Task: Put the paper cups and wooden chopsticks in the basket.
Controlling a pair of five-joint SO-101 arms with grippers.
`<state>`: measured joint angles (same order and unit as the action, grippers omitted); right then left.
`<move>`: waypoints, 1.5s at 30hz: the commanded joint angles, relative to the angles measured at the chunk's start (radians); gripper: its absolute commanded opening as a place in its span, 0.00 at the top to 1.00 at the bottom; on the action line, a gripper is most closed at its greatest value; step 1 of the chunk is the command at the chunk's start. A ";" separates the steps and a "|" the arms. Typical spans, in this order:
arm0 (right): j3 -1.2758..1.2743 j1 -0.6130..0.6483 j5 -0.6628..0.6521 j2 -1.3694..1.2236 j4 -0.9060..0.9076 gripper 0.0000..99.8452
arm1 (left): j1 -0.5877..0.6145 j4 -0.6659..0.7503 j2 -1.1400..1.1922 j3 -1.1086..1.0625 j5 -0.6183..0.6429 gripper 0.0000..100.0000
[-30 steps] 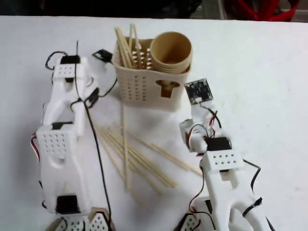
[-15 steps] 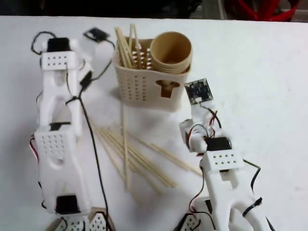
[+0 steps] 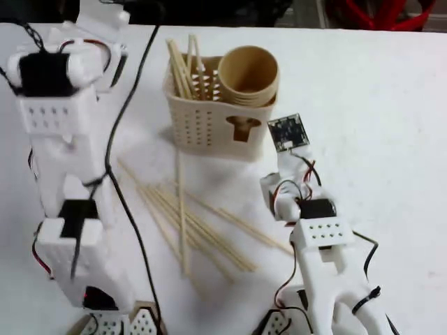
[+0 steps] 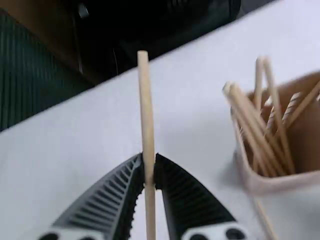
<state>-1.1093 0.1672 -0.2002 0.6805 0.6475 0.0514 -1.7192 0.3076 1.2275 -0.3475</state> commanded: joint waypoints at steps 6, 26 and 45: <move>0.006 -0.004 -0.012 0.031 -0.018 0.98 | -0.165 0.273 -0.076 0.178 0.295 0.98; 0.006 -0.002 -0.012 0.031 -0.018 0.98 | -0.257 0.413 0.202 0.184 0.459 0.98; 0.006 -0.005 -0.012 0.039 -0.018 0.98 | -0.255 0.221 0.295 0.358 0.454 0.81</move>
<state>-1.1093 0.1672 -0.2002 0.6805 0.6475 -0.1972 -1.4538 0.6160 1.4668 0.0974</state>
